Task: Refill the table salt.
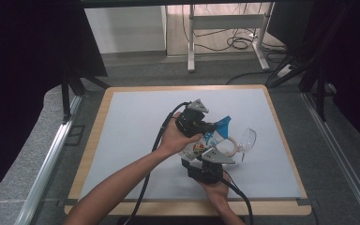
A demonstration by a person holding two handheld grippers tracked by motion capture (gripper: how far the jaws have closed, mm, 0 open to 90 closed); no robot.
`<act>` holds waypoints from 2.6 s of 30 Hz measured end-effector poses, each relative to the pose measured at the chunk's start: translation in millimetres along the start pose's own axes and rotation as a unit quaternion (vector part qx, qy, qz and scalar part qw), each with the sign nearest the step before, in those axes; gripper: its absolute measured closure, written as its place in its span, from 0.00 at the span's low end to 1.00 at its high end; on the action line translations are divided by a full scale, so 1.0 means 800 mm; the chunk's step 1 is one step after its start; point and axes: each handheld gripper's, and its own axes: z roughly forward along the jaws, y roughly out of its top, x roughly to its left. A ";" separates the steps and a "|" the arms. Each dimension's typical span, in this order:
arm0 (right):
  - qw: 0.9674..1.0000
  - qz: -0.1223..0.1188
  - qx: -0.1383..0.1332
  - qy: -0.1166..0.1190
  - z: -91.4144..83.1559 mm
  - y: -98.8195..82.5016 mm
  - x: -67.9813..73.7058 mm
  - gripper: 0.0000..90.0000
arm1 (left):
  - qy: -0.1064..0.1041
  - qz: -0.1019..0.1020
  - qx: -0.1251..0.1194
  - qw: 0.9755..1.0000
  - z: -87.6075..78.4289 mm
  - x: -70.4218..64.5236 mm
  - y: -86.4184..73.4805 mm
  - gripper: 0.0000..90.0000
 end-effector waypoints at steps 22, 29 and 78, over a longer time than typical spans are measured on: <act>0.999 0.020 -0.025 -0.003 0.002 0.008 0.006 0.51 | -0.006 0.033 0.059 0.998 0.009 0.002 0.027 1.00; 0.999 0.026 -0.026 0.001 0.004 0.008 0.007 0.51 | -0.002 0.037 0.074 0.997 0.012 0.000 0.030 1.00; 0.997 -0.001 -0.065 -0.035 0.007 0.002 0.000 0.52 | 0.009 0.054 0.085 0.995 0.003 -0.026 0.043 1.00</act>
